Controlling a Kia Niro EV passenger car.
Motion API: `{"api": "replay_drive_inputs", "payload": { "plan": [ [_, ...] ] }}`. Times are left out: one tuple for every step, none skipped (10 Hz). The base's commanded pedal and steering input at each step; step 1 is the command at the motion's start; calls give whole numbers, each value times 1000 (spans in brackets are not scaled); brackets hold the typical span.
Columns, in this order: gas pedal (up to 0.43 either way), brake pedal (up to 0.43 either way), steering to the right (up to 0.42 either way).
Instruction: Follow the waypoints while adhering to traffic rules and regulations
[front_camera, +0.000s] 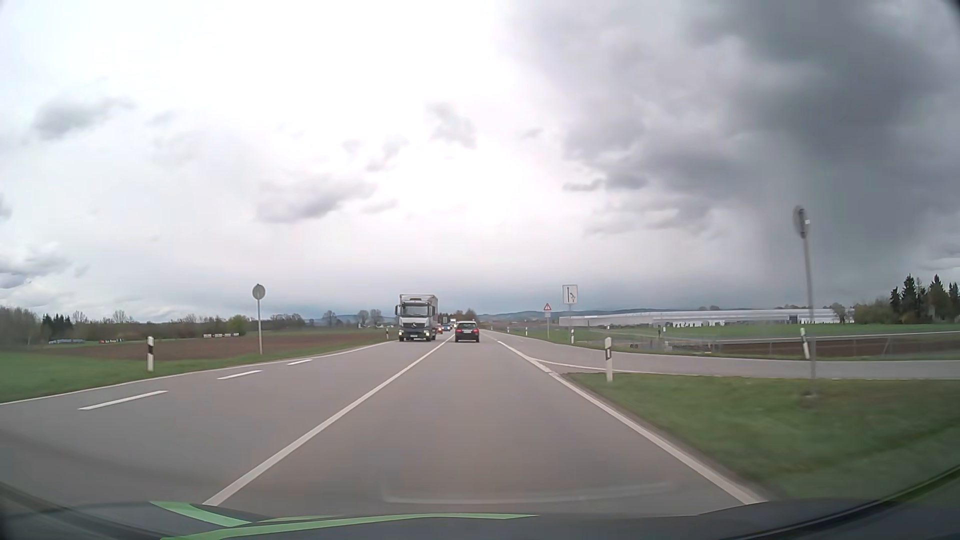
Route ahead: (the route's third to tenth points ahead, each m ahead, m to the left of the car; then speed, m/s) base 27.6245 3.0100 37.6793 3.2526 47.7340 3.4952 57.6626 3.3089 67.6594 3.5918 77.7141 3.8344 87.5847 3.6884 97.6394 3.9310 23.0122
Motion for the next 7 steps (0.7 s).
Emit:
{"api": "replay_drive_inputs", "payload": {
  "plan": [
    [59,0,-2],
    [59,0,-2],
    [59,0,-1],
    [59,0,-2],
    [59,0,-2],
    [59,0,-2],
    [59,0,-3]
  ]
}}
